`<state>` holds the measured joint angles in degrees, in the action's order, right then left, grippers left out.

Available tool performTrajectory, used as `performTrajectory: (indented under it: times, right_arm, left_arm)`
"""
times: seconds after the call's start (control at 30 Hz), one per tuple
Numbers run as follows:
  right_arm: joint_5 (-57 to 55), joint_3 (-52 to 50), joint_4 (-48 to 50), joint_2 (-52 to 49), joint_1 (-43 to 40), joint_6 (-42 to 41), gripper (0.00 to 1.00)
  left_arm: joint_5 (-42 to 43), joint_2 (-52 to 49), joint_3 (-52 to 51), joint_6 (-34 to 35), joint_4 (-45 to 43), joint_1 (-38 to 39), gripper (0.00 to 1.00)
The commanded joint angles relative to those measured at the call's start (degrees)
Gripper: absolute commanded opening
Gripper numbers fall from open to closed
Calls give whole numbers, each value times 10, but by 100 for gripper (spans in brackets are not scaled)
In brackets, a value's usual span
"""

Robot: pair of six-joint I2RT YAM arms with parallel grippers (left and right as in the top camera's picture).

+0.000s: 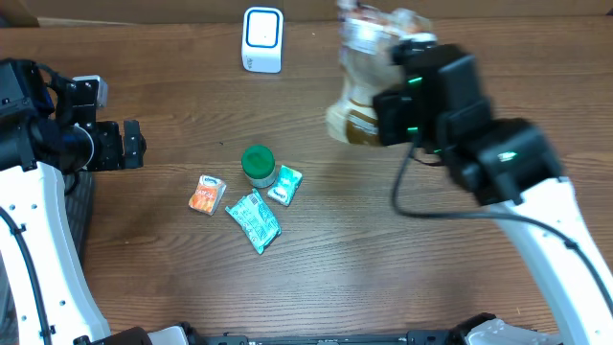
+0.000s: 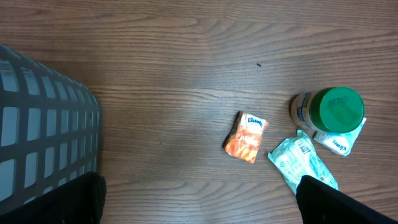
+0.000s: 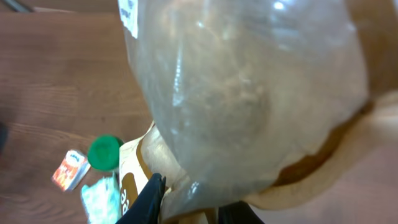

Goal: Scan the item barcode
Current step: 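Carry the Pantree bag right and set it on the table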

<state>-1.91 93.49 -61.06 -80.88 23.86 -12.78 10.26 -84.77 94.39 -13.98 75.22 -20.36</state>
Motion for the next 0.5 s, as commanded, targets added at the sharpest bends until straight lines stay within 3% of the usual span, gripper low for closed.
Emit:
performTrajectory:
  times: [0.0, 0.27, 0.47]
  right_arm:
    - [123, -9, -36, -6, -97, -40, 4]
    - [259, -148, 7, -22, -297, -39, 4]
    - [296, -274, 102, -45, -397, -37, 4]
  left_arm:
    - [-2, -3, 6, -14, -1, -2, 100]
    - [-2, -3, 6, -14, -1, -2, 100]
    - [-2, -3, 6, -14, -1, -2, 100]
